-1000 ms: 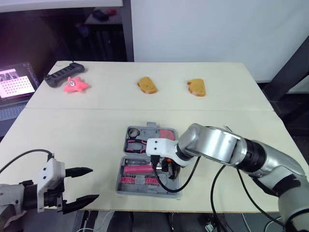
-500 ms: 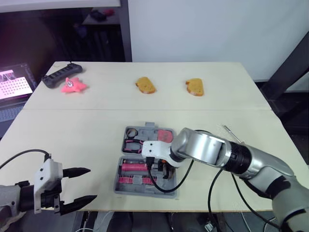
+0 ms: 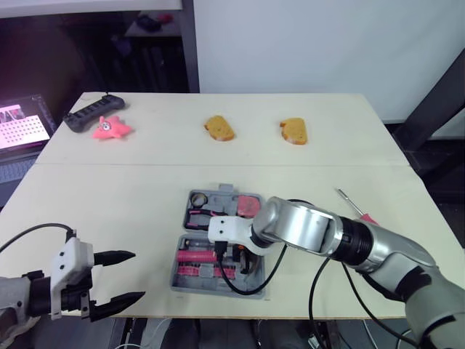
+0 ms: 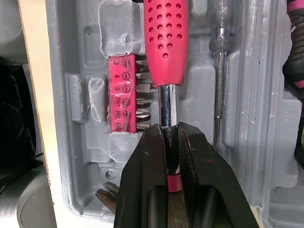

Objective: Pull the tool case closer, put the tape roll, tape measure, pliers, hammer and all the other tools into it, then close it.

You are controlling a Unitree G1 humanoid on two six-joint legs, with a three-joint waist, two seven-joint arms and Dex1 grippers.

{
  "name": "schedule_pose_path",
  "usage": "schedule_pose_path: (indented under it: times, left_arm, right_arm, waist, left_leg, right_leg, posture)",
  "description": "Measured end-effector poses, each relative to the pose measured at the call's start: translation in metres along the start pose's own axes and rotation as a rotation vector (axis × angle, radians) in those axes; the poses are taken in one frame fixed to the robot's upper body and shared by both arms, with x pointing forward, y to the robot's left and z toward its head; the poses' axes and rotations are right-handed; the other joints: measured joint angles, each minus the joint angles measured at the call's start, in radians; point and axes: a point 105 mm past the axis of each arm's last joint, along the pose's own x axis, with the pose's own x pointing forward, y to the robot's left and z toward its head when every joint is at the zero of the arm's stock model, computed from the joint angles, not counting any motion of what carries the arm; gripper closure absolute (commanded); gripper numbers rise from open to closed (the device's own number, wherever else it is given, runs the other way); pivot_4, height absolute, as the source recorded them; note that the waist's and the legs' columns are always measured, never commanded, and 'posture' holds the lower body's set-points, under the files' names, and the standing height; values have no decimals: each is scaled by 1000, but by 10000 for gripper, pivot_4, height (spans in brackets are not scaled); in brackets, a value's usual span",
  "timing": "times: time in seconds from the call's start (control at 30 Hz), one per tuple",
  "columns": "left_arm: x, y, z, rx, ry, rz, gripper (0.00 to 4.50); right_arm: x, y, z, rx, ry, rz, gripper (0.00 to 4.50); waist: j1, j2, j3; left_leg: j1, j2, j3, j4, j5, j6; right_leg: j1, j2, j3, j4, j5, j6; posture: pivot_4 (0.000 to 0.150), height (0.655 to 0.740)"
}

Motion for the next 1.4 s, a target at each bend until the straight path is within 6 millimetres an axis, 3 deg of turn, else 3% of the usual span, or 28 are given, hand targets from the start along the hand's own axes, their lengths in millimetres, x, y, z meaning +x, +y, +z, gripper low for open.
schedule_pose_path:
  times: [1.13, 1.27, 1.4]
  left_arm:
    - [0, 3, -1, 38, 24, 2, 0]
    - [0, 4, -1, 41, 23, 3, 0]
    - [0, 7, -2, 36, 20, 10, 0]
  right_arm:
    - [6, -3, -2, 8, 30, -20, 44496]
    - [5, 0, 0, 17, 24, -10, 27432]
    - [-12, 2, 11, 45, -47, 19, 27432]
  waist:
    - [-4, 0, 0]
    - [-2, 0, 0]
    - [-1, 0, 0]
  left_leg:
    - [0, 0, 0, 0, 0, 0]
    - [0, 0, 0, 0, 0, 0]
    - [0, 0, 0, 0, 0, 0]
  right_leg:
    - [0, 0, 0, 0, 0, 0]
    - [0, 0, 0, 0, 0, 0]
    - [0, 0, 0, 0, 0, 0]
  posture:
    - [1500, 7314]
    - [1500, 7314]
    - [1500, 7314]
